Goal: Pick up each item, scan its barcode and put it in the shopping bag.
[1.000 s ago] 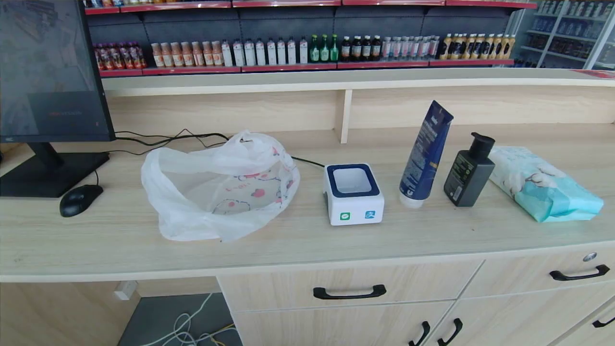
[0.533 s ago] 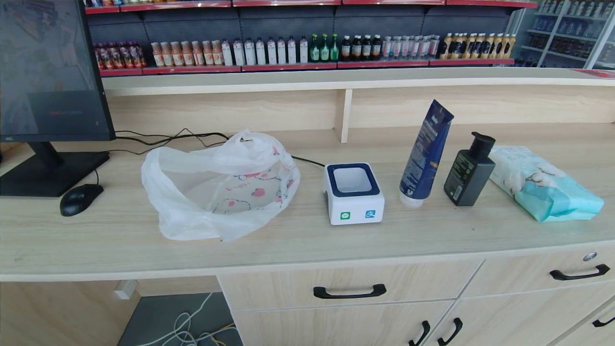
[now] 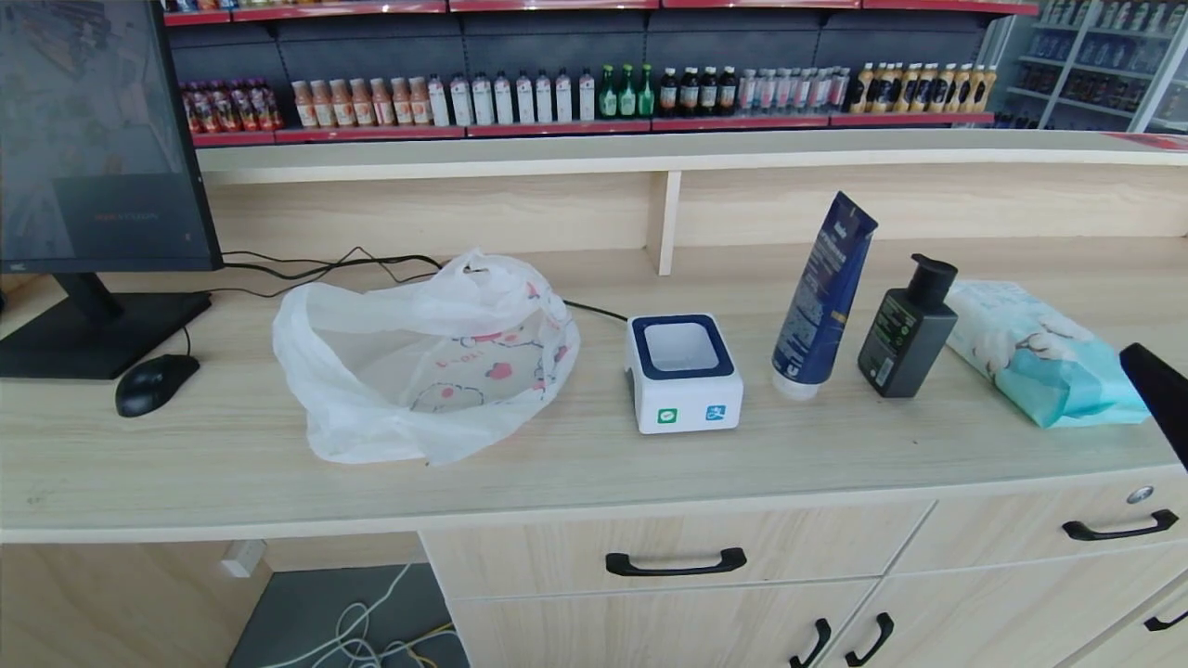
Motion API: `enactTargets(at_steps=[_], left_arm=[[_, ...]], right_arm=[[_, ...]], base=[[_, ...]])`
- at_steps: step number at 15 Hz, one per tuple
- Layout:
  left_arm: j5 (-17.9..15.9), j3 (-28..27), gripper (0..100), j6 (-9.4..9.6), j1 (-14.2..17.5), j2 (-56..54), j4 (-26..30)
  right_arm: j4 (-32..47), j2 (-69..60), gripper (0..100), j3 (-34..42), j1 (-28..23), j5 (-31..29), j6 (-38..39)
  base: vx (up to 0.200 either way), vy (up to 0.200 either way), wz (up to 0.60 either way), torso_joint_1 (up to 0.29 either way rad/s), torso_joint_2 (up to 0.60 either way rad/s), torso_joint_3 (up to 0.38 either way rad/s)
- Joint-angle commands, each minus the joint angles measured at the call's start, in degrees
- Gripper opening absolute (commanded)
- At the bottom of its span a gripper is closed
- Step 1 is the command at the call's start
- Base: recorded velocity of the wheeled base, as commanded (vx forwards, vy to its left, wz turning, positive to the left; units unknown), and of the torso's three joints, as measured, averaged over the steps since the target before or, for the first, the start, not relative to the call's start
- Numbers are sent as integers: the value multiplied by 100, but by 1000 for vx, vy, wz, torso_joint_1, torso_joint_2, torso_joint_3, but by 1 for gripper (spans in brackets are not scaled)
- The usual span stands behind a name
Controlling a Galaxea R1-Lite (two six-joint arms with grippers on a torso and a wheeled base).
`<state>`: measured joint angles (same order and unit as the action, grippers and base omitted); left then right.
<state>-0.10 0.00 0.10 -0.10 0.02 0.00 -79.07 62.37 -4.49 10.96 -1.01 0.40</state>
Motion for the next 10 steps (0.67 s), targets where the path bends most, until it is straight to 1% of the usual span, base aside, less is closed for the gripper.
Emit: enactTargets(at_steps=[1, 2, 3, 5, 6, 8, 10], left_arm=[[1, 0, 100, -1, 1, -2, 0], [1, 0, 100, -1, 1, -2, 0], [1, 0, 100, -1, 1, -2, 0], [1, 0, 100, -1, 1, -2, 0], [1, 0, 100, -1, 1, -2, 0], [1, 0, 100, 8, 1, -2, 0], [1, 0, 100, 8, 1, -2, 0]], right_arm=[[-671, 1436, 100, -228, 293, -4, 30], [-1093, 1963, 100, -351, 337, 5, 30], [-1093, 2130, 100, -448, 451, -4, -23], [-1093, 2377, 100, -1046, 636, -22, -181], [-1093, 2614, 100, -1344, 829, -92, -190], [-1093, 2851, 100, -1511, 1172, -119, -286], [-1093, 2860, 100, -1608, 1286, -119, -321]], base=[[0, 0, 0, 0, 0, 0], [0, 0, 0, 0, 0, 0], [0, 0, 0, 0, 0, 0], [0, 0, 0, 0, 0, 0], [0, 0, 0, 0, 0, 0], [0, 0, 0, 0, 0, 0], [0, 0, 0, 0, 0, 0]])
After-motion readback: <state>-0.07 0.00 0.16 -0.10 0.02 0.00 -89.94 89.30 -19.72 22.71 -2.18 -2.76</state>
